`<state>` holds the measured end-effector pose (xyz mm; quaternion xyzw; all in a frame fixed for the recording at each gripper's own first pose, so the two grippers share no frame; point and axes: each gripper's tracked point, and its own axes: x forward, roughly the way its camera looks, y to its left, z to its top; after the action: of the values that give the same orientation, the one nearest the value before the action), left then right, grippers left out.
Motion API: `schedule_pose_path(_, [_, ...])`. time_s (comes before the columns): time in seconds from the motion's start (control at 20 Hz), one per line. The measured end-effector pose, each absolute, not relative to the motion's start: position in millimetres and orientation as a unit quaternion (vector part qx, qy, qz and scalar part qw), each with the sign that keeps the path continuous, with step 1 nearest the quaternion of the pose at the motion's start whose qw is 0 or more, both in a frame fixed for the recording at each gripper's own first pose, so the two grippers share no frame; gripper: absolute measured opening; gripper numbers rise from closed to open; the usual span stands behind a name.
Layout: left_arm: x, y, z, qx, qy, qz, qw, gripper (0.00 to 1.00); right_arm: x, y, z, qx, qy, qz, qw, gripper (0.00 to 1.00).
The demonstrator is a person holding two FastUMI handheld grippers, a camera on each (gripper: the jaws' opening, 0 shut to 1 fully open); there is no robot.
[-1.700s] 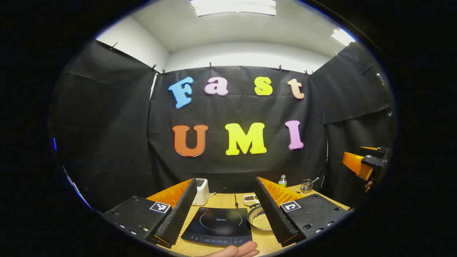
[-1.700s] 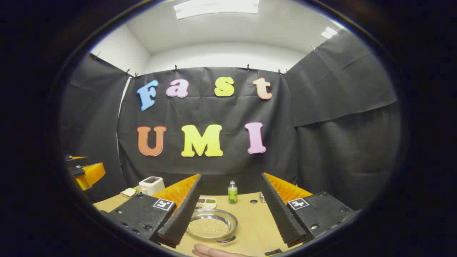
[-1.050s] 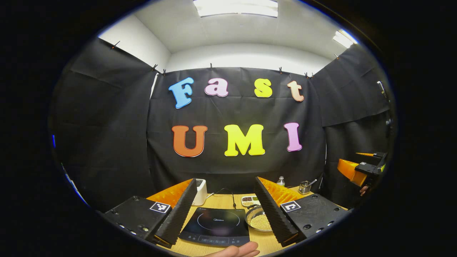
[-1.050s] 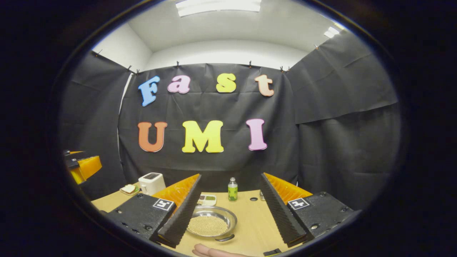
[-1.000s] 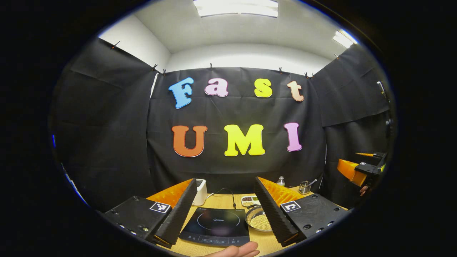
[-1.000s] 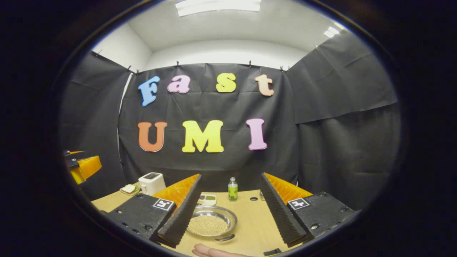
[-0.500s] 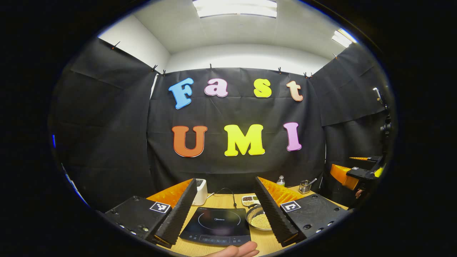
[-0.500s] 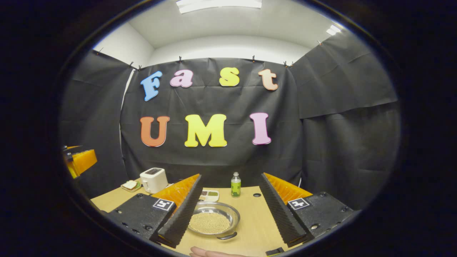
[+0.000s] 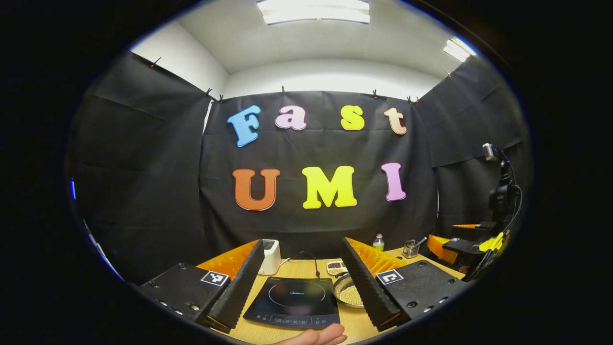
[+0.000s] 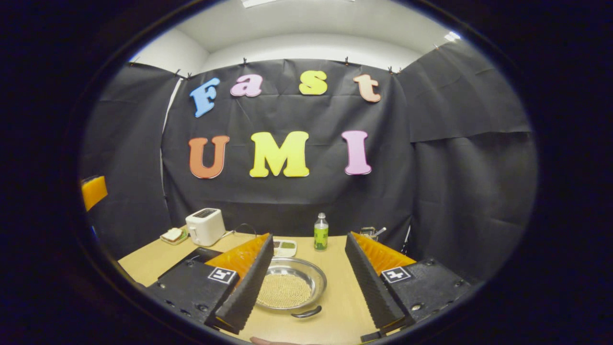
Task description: First push the handle of the pot to place it horizontally, then grasp the pot with both hands and set it on the induction cooktop.
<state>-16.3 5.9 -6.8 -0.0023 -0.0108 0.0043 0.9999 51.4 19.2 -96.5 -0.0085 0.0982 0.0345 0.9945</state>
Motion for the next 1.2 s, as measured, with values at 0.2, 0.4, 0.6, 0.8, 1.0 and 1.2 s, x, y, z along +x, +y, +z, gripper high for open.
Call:
schedule_pose_path(0.2, [-20,8,-7,-0.007,-0.011,0.008,1.000,0.96,57,33,-124,-0.004,0.134,0.059,0.989,0.72])
schedule_pose_path(0.4, [-23,10,-9,-0.004,-0.012,0.011,1.000,0.96,59,56,-165,-0.012,0.188,0.104,0.977,0.15])
schedule_pose_path(0.6, [-27,11,-10,-0.005,-0.008,0.011,1.000,0.96,61,61,-208,-0.034,0.238,0.113,0.964,0.04])
schedule_pose_path(0.8, [-30,16,-7,-0.003,-0.017,0.017,1.000,0.96,60,63,-258,-0.038,0.304,0.112,0.945,0.01])
schedule_pose_path(1.0, [-30,18,-10,-0.003,-0.017,0.019,1.000,0.96,51,69,-293,-0.032,0.352,0.131,0.926,0.01])
schedule_pose_path(1.2, [-29,20,-13,-0.005,-0.015,0.020,1.000,0.96,39,73,-319,-0.035,0.387,0.148,0.910,0.01])
